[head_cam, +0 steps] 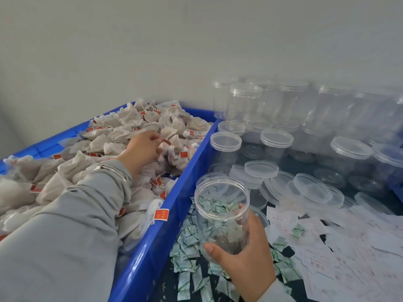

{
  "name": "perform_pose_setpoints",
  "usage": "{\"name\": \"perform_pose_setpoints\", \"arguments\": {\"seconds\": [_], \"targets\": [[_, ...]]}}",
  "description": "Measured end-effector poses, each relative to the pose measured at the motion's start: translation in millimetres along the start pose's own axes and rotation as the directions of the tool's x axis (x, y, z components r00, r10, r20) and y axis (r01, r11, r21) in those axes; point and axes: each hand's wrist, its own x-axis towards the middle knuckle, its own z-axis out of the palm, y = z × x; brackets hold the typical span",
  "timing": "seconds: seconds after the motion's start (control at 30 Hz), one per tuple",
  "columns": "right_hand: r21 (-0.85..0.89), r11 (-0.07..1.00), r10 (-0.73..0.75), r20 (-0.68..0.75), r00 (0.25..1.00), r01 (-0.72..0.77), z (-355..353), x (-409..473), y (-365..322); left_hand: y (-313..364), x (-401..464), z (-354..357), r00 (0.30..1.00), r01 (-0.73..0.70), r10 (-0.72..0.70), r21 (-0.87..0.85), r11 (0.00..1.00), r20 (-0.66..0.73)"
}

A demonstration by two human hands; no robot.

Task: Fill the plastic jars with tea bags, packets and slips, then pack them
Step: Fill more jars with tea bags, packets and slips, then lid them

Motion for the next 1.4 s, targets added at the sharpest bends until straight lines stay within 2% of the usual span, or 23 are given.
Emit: {"name": "perform_pose_setpoints", "arguments": {"seconds": [0.03, 0.1, 0.17, 0.23, 0.33, 0.43, 0.53, 0.67, 0.8, 0.9, 0.97, 1.03, 1.13, 1.27, 1.4], "targets": [[0.002, 1.0, 0.003, -0.003, 1.0, -0.003, -0.4, 0.4, 0.2, 5.1, -3.1, -2.9, 0.999, 0.04, -0.037, -0.146, 0.988, 0.025], [-0.004, 1.0, 0.008, -0.006, 1.0, -0.008, -1.3, 0.2, 0.0, 15.8, -10.0, -8.2, 0.994, 0.074, -0.045, -0.312, 0.947, 0.099], [-0.018, 1.0, 0.005, -0.006, 1.0, -0.005, -2.1, -0.4, -0.2, 27.3, -17.2, -10.8, 0.991, 0.067, -0.015, -0.4, 0.914, 0.132], [-0.028, 0.999, 0.016, 0.0, 1.0, -0.016, -2.6, -0.7, -0.6, 39.9, -24.8, -10.9, 0.995, 0.038, 0.01, -0.466, 0.884, 0.099], [-0.044, 0.999, 0.027, -0.002, 1.0, -0.027, -2.4, -0.2, -2.0, 57.6, -40.8, -13.4, 0.984, 0.047, 0.082, -0.677, 0.735, 0.158], [-0.075, 0.997, 0.027, -0.007, 1.0, -0.028, -2.1, 0.3, -3.7, 67.4, -57.5, -19.4, 0.914, 0.105, 0.249, -0.78, 0.617, 0.319], [-0.122, 0.992, 0.035, 0.001, 0.999, -0.035, -1.0, 0.3, -4.0, 71.9, -71.1, -17.9, 0.814, 0.165, 0.383, -0.806, 0.568, 0.436], [-0.131, 0.991, 0.024, -0.001, 1.0, -0.024, 0.3, -0.5, -5.7, 75.2, -86.6, -5.0, 0.705, 0.21, 0.45, -0.768, 0.605, 0.548], [-0.087, 0.996, 0.021, -0.011, 1.0, -0.022, -0.3, -1.2, -6.7, 72.9, -97.1, 8.2, 0.612, 0.222, 0.42, -0.655, 0.722, 0.67], [-0.064, 0.998, -0.001, -0.034, 0.999, -0.001, -1.0, -0.3, -5.3, 71.9, -102.5, 13.6, 0.58, 0.217, 0.364, -0.569, 0.793, 0.728], [-0.05, 0.999, -0.017, -0.047, 0.999, 0.014, -1.5, 0.8, -4.4, 71.9, -104.6, 18.6, 0.623, 0.114, 0.316, -0.483, 0.868, 0.716], [-0.031, 0.999, -0.029, -0.046, 0.999, 0.027, -1.6, 1.5, -3.7, 71.7, -103.5, 24.6, 0.714, -0.005, 0.254, -0.358, 0.934, 0.653], [-0.038, 0.998, -0.042, -0.036, 0.998, 0.041, -1.3, 1.4, -2.6, 68.8, -95.5, 27.7, 0.8, -0.128, 0.204, -0.172, 0.977, 0.564], [-0.099, 0.994, -0.041, -0.046, 0.998, 0.037, -3.4, 0.4, -0.4, 60.7, -80.3, 19.4, 0.864, -0.182, 0.152, 0.016, 0.983, 0.481], [-0.074, 0.997, -0.001, -0.029, 1.0, -0.001, -5.7, 0.0, 1.2, 50.7, -59.2, 6.0, 0.932, -0.192, 0.168, 0.047, 0.98, 0.322]]}}
